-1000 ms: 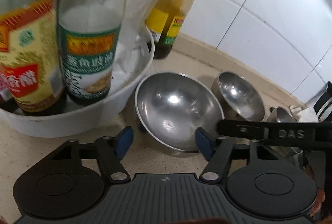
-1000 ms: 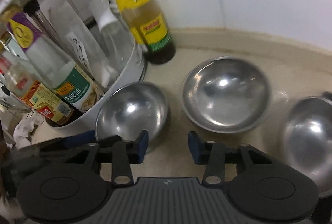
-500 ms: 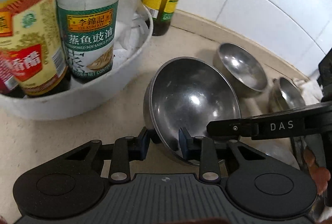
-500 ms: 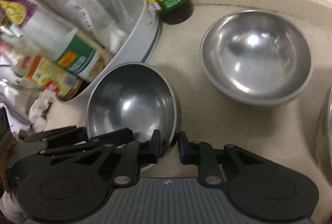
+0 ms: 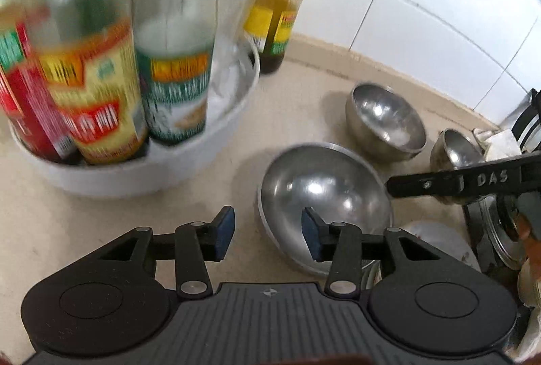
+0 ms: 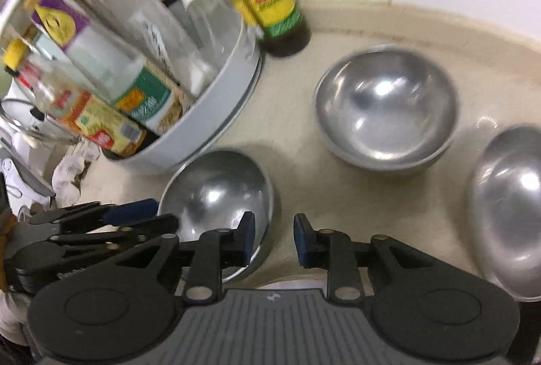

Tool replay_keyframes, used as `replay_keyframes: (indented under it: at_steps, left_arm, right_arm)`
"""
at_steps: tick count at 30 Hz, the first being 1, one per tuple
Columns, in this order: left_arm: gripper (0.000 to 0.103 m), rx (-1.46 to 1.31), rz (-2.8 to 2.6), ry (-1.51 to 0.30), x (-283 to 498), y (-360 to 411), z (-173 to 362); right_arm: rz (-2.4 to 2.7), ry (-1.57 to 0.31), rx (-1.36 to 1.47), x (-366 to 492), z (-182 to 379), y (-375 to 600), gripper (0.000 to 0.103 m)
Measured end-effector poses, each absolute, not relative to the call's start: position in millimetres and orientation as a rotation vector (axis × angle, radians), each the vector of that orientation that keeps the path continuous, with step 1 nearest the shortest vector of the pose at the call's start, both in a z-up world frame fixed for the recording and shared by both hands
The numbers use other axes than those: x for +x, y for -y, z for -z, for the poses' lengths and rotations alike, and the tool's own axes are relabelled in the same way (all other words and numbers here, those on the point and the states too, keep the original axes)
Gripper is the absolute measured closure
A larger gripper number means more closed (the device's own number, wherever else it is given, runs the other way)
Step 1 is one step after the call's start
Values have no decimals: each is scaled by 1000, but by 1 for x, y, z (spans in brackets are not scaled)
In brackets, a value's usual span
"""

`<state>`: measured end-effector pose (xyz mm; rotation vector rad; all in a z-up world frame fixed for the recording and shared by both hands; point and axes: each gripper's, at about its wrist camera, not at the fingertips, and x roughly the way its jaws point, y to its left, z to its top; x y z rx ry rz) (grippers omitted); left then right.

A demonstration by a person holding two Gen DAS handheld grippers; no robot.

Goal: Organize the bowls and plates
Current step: 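Lift the gripped steel bowl with both tools and carry it along the wall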

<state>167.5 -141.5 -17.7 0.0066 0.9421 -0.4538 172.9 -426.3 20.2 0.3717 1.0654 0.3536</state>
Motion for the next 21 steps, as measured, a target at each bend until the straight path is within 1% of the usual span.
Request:
replay_keyframes:
  at_steps: [5,10,12,16,19,21]
  left_arm:
    - [43,55,506,-885,175,166,-8]
    - [42,131,562,-883,203,211,-13]
    - [39,137,570,-897,216,227,-10]
    - [39,133,587,-943,236,253,0]
    - [38,162,599,-955,245,272,7]
    - [36,178,613,-968,252,285,13]
  right_arm:
    - [-262,-990,365,179,-48,461,78]
    - [-144,-993,289,209,-54,487,78]
    - [-119,-998,230,221,-56,492,78]
    - [-113,-1018,168,238,-50,499,78]
    - [-113,-1060,175,248,-37,507,78]
    - [-116,-1082,192,252,-27,511,78]
